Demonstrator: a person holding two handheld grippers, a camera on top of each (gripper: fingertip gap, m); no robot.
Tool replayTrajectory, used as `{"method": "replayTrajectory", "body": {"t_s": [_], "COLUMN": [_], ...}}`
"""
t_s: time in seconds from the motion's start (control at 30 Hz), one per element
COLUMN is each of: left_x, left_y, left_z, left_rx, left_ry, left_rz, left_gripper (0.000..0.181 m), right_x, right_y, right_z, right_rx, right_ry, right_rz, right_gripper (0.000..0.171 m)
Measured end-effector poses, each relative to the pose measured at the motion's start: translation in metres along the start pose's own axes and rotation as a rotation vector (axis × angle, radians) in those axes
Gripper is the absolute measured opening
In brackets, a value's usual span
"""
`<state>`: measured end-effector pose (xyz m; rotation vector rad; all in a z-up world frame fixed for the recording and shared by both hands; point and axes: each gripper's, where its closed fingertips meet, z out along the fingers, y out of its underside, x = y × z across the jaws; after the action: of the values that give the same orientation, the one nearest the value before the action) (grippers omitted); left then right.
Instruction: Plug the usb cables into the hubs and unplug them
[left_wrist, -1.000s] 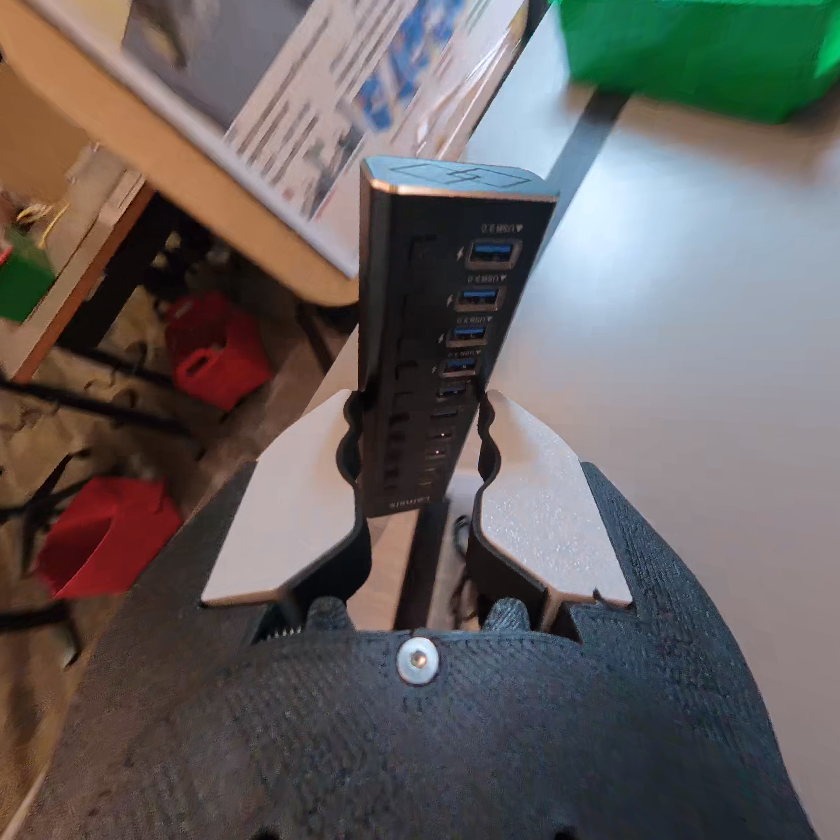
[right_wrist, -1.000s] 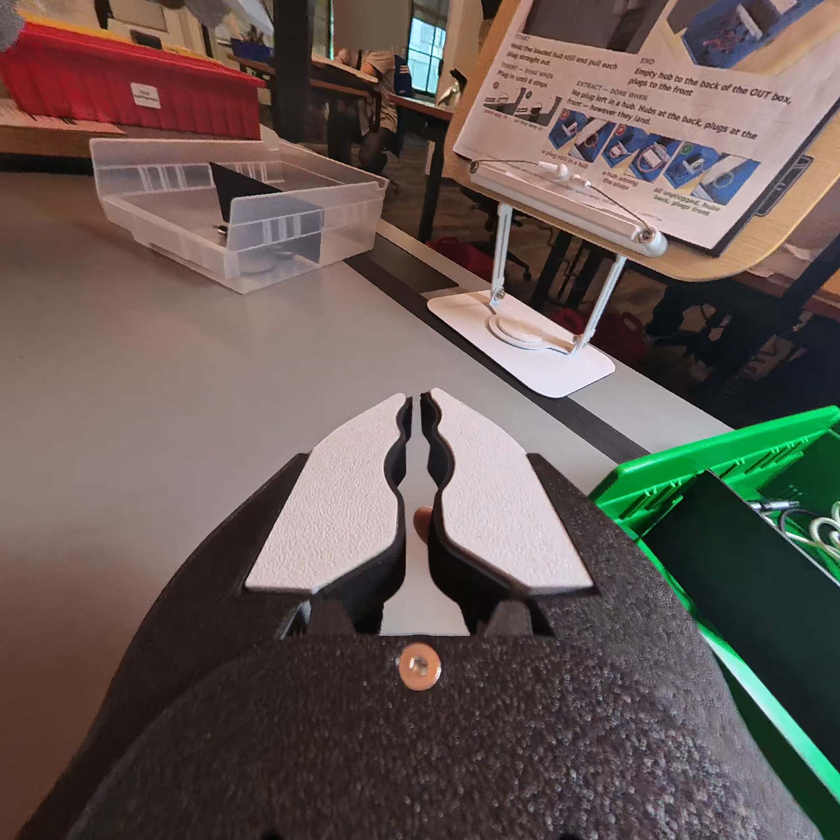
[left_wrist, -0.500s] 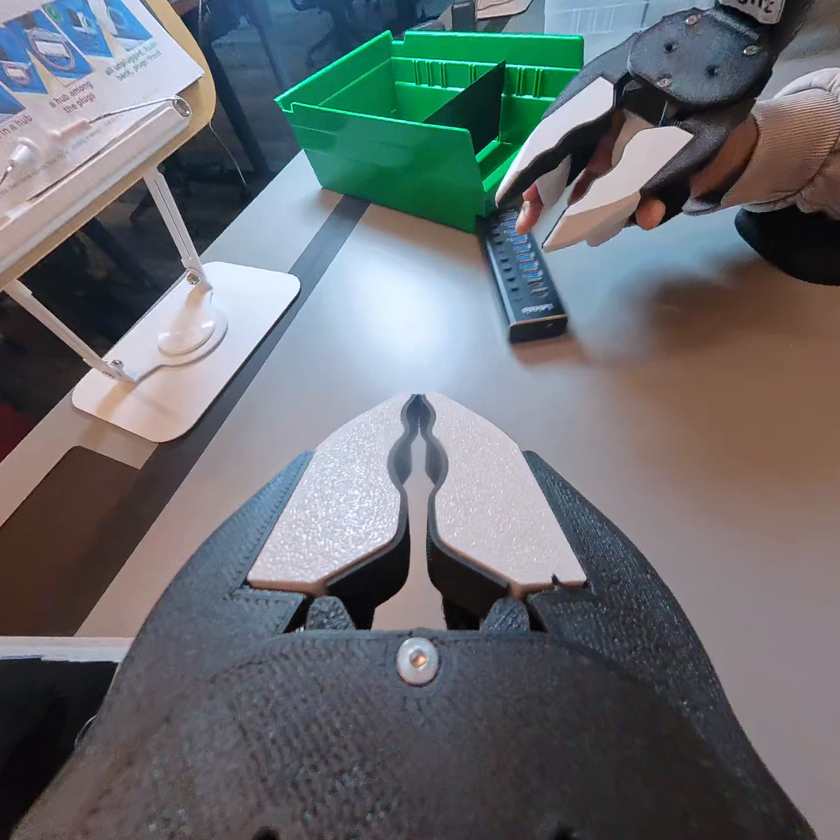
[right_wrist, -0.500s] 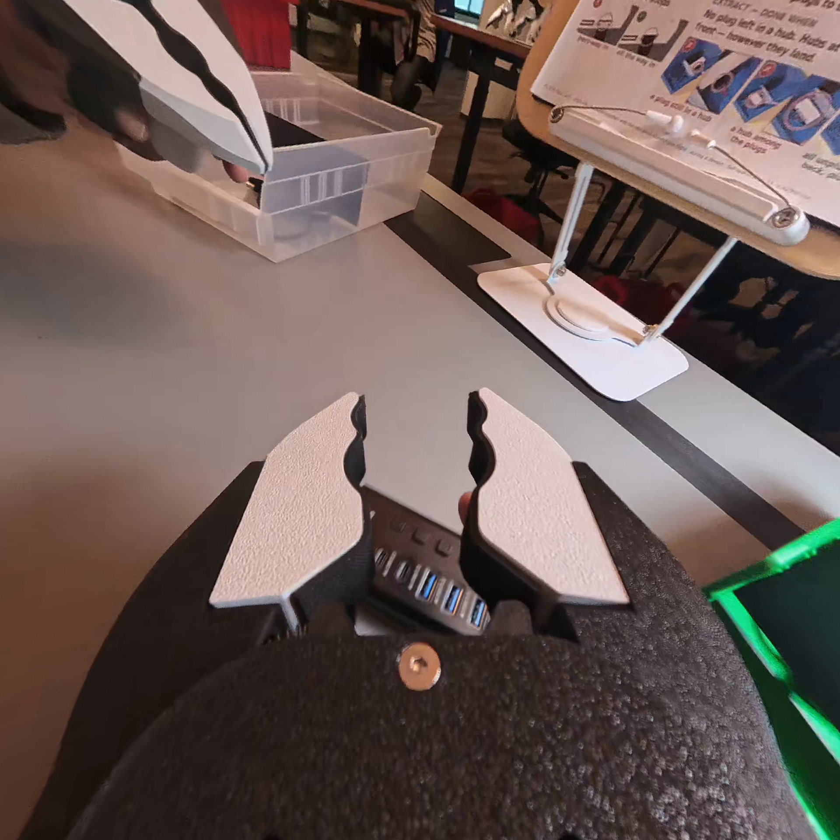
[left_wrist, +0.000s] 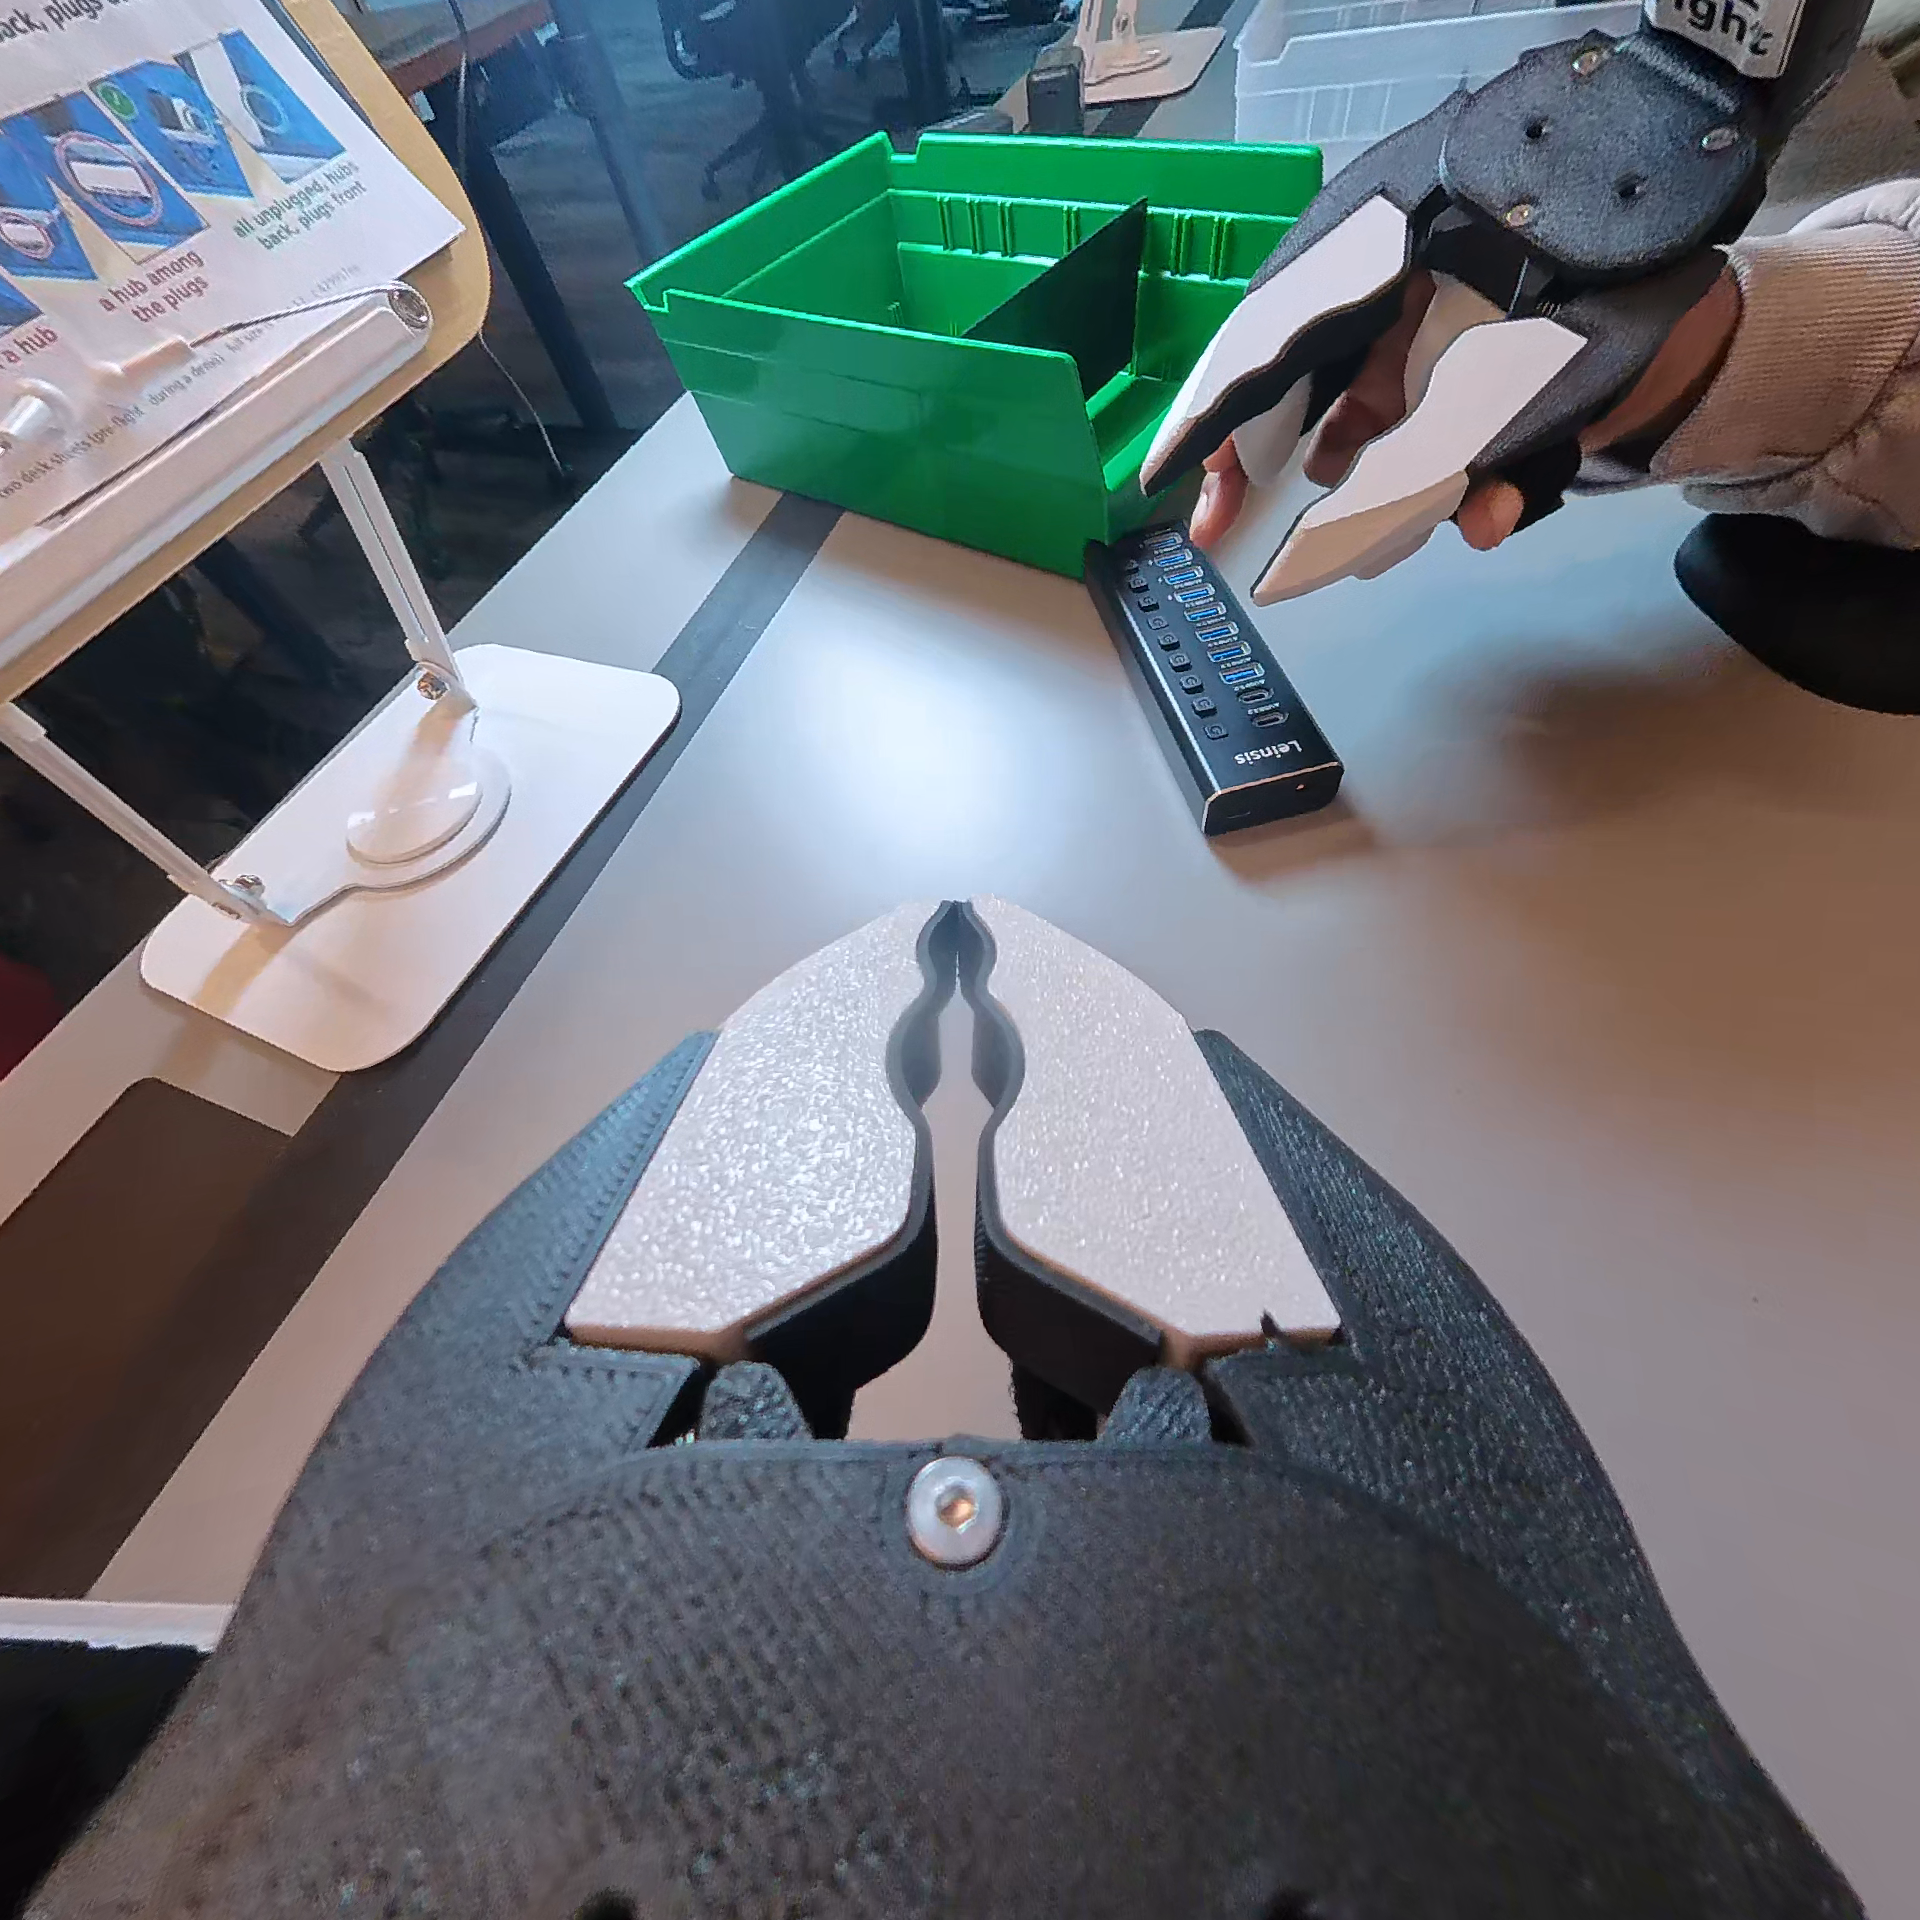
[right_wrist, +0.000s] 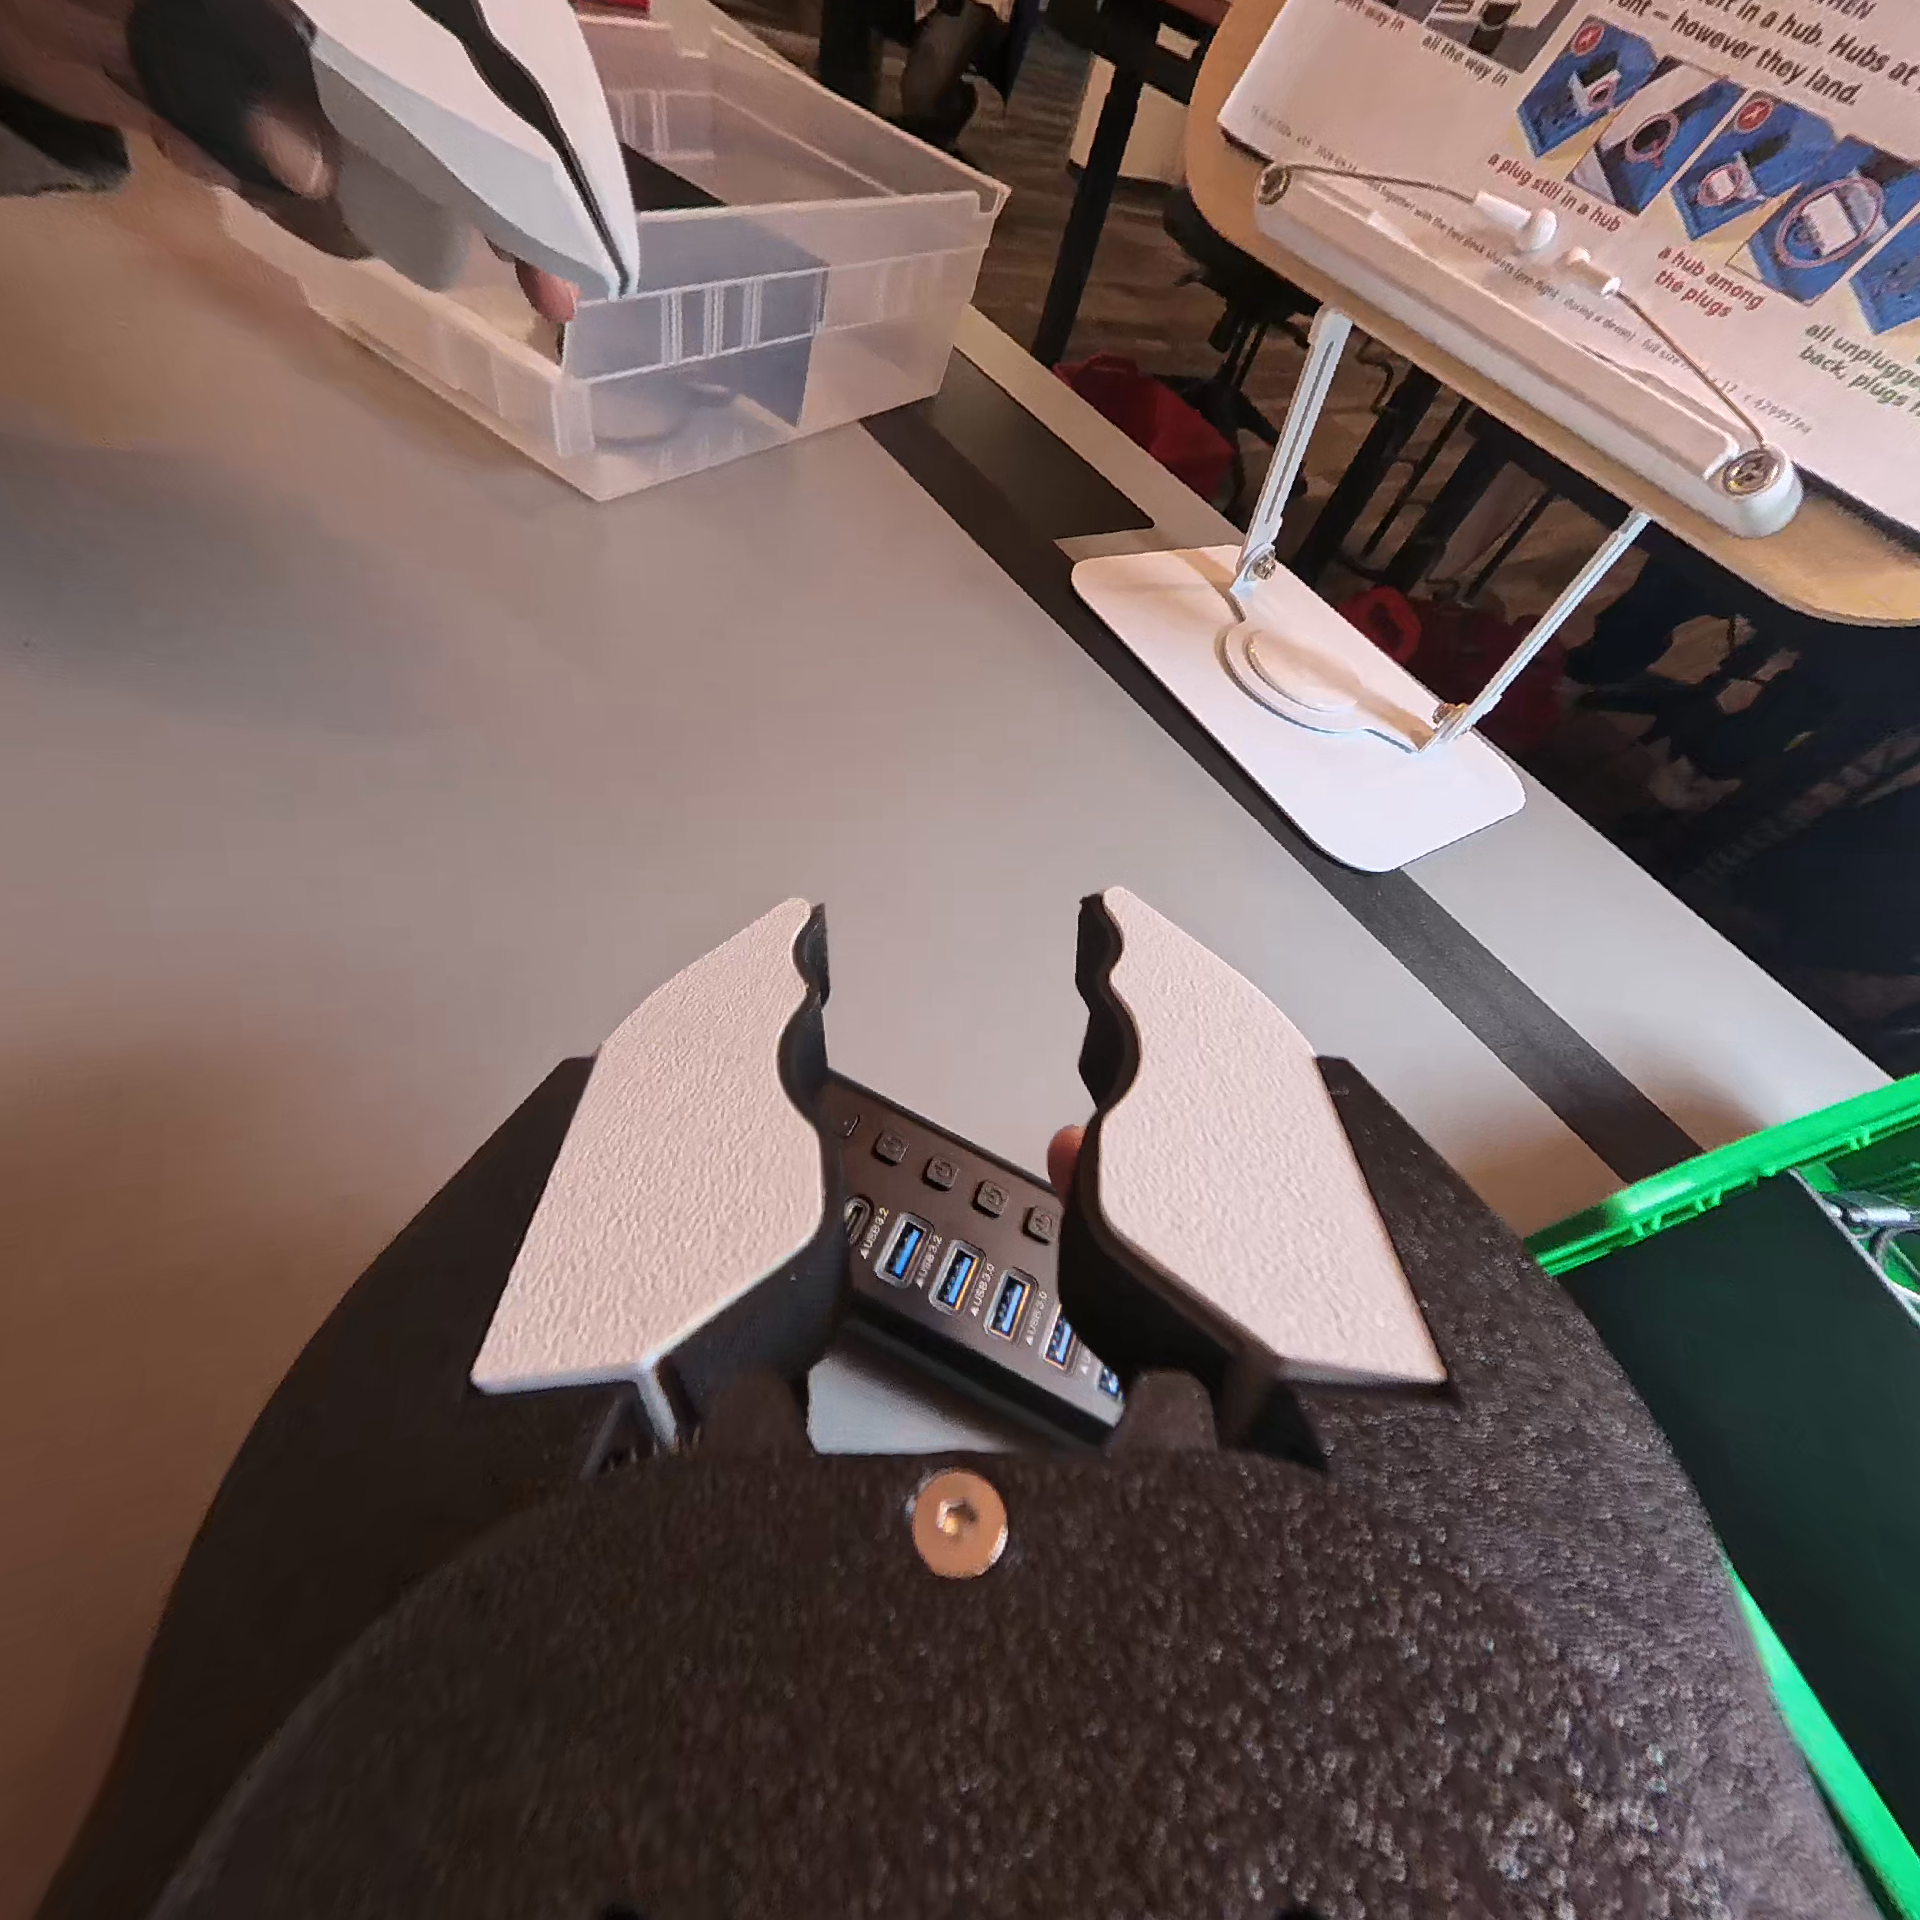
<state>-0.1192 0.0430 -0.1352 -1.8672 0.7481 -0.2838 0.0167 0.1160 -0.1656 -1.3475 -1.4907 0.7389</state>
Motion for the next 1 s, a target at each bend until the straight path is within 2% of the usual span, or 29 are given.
{"method": "replayTrajectory", "body": {"t_s": [0.03,0.23,0.4,0.6,0.87,1.0], "left_x": [0.001,0.002,-0.003,-0.001,0.015,0.026], "left_y": [0.0,0.001,0.002,0.01,0.031,0.037], "left_z": [0.0,-0.002,-0.007,-0.009,-0.006,-0.001], "left_rx": [0.005,0.05,0.061,0.056,-0.01,-0.037], "left_ry": [-0.001,-0.01,-0.034,-0.064,-0.048,-0.025], "left_rz": [-0.002,-0.026,-0.059,-0.089,-0.069,-0.046], "left_gripper": [0.0,0.0,0.024,0.052,0.057,0.057], "right_x": [0.001,-0.001,0.008,0.036,0.043,0.039], "right_y": [0.002,0.027,0.068,0.094,0.104,0.104], "right_z": [-0.001,-0.005,-0.014,-0.022,-0.009,-0.012], "right_rx": [-0.012,-0.172,-0.444,-0.669,-0.818,-0.861], "right_ry": [-0.003,-0.099,-0.18,-0.252,-0.369,-0.394], "right_rz": [-0.008,-0.103,-0.278,-0.486,-0.623,-0.697], "right_gripper": [0.046,0.051,0.066,0.077,0.084,0.074]}}
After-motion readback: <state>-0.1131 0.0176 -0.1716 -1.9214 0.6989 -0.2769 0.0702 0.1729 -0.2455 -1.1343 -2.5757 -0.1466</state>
